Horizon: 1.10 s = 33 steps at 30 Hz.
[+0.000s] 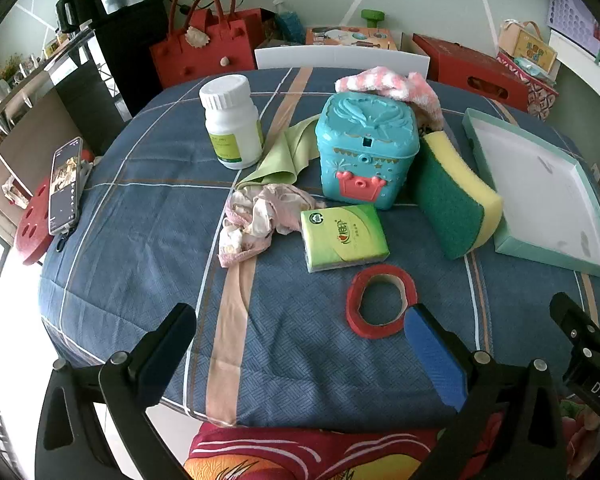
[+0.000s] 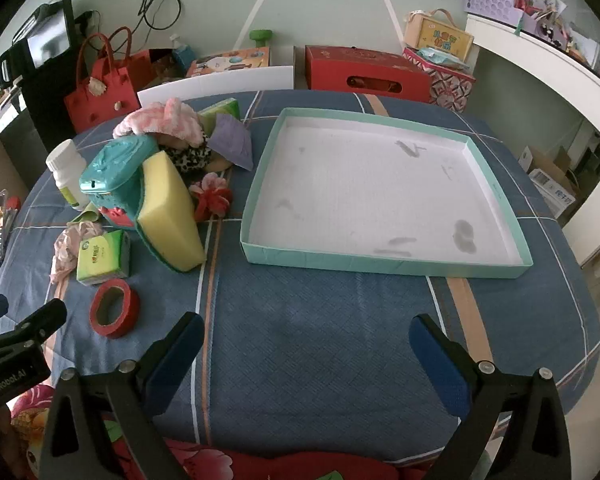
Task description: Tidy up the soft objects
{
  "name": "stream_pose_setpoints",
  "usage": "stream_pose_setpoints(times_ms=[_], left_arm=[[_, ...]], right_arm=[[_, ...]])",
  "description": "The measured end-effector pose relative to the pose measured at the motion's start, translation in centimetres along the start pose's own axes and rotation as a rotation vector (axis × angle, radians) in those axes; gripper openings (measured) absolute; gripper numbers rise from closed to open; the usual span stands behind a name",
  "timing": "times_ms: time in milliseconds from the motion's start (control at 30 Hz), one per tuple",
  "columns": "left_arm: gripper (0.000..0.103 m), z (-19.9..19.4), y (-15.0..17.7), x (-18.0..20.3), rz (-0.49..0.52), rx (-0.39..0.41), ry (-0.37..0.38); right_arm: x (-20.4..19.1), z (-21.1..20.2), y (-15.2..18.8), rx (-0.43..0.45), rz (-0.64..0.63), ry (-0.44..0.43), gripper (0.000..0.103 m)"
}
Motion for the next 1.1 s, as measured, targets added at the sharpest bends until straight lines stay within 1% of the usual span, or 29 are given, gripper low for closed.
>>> stream_pose_setpoints(times_ms=[1100], left_arm=[[0.103,0.29,0.1,-0.07,0.006,-0.012,-0.01]], right_arm=[[-0.02,0.16,-0.01,-0.005,-0.004,0.002,0.103]])
Point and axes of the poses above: each gripper's, at about its wrist camera, not at the fingertips, and z roughly the way its jaws point, x to its right, y to its underside, the point moved 9 cm from there along z, roughly the way its jaws point, and after that the axes turned 7 degrees about x, right-handed, at the moved point
